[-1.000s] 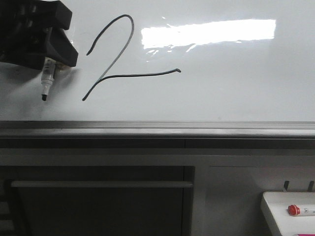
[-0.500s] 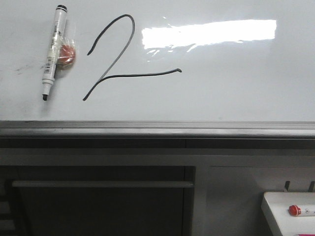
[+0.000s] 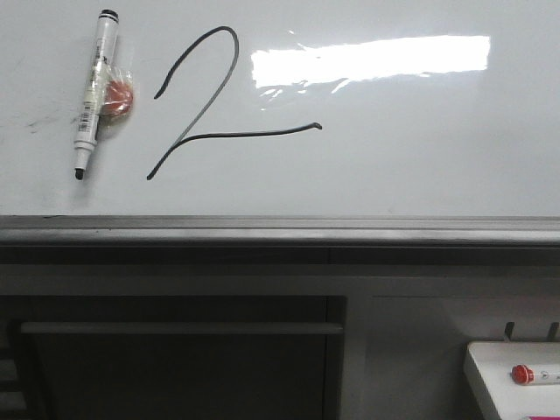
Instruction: Write number 2 on whiteboard
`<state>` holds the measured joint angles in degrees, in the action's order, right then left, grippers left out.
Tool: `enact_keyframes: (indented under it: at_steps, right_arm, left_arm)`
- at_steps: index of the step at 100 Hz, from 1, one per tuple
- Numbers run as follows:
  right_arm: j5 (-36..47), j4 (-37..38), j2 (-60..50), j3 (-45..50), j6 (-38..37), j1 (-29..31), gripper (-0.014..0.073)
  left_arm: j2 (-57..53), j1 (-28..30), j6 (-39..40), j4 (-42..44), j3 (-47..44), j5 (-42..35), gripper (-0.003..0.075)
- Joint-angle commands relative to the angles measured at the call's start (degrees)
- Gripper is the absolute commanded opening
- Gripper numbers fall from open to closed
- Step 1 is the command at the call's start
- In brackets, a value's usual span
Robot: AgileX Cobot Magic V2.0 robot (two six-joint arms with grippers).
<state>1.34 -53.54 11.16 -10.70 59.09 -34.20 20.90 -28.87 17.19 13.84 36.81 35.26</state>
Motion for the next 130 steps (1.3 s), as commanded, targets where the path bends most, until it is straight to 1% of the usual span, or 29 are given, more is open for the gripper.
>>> enact_keyframes:
  at_steps: [1,3,22,92,104,109,114,115,116,120,121,122,123,125,127,128,130]
  right_arm:
    - [2.2,-0.8,-0.3,-1.0,0.2,0.4,-0.0074]
    - [2.0,-1.1,-0.3,-1.0,0.2,0.4,-0.0074]
    - [2.0,-1.7,-0.3,-1.0,0.2,0.4,-0.0074]
    - [2.0,-1.7,-0.3,-1.0,0.2,0.4,-0.0074]
    - [2.0,-1.7,-0.3,-1.0,0.2,0.4,-0.0074]
    - [2.0,-1.7,-0.3,-1.0,0.2,0.4,-0.0074]
    - [2.0,-1.7,-0.3,-1.0,0.2,0.4,-0.0074]
    - [2.0,-1.7,-0.3,-1.0,0.2,0.4,-0.0074]
    - [2.0,-1.7,-0.3,-1.0,0.2,0.4,-0.0074]
    - [2.0,-1.7,-0.3,-1.0,0.2,0.4,-0.0074]
    - [2.0,-1.7,-0.3,-1.0,0.2,0.4,-0.0074]
    - [2.0,-1.7,-0.3,-1.0,0.2,0.4,-0.0074]
    - [2.0,-1.7,-0.3,-1.0,0.2,0.4,-0.0074]
    - [2.0,-1.7,-0.3,-1.0,0.2,0.4,-0.0074]
    - [2.0,-1.7,-0.3,-1.0,0.2,0.4,-0.0074]
    - [2.0,-1.7,-0.3,-1.0,0.2,0.4,-0.0074]
    - [2.0,-1.7,-0.3,-1.0,0.2,0.4,-0.0074]
  left_arm:
    - [-3.0,-0.4,0.4,0.4,-1.6,-4.2,-0.0006]
    - [-3.6,-0.4,0.4,0.3,-2.2,-4.2,-0.0023]
    - [-7.2,-0.4,0.4,0.1,-5.3,-3.9,-0.002]
    - [-7.2,-0.3,0.4,0.1,-5.5,-3.7,-0.002]
    - [-7.2,-0.3,0.4,-3.7,-7.9,-4.9,-0.002]
    - [-7.4,0.1,-1.4,-3.7,-10.1,-7.7,-0.002]
    - [-7.5,0.9,-4.8,-4.0,-13.6,-13.3,-0.002]
    - [-7.5,1.3,-6.5,-4.1,-14.1,-16.5,-0.002]
    - [-7.5,1.4,-6.5,-4.2,-14.6,-16.5,-0.002]
    - [-7.5,2.8,-10.1,-5.0,-18.1,-25.8,-0.002]
    - [-7.5,3.0,-10.1,-5.3,-19.4,-25.8,-0.002]
    - [-7.5,3.5,-11.3,-5.3,-20.1,-30.2,-0.002]
    - [-7.5,3.8,-11.3,-5.5,-20.7,-30.2,-0.002]
    - [-7.5,4.7,-12.1,-5.8,-22.7,-36.1,-0.002]
    - [-7.5,5.6,-12.2,-6.1,-24.7,-40.3,-0.002]
    - [-7.5,6.0,-12.2,-6.3,-26.0,-40.3,-0.002]
    - [-7.5,7.0,-12.2,-6.6,-27.3,-44.3,-0.002]
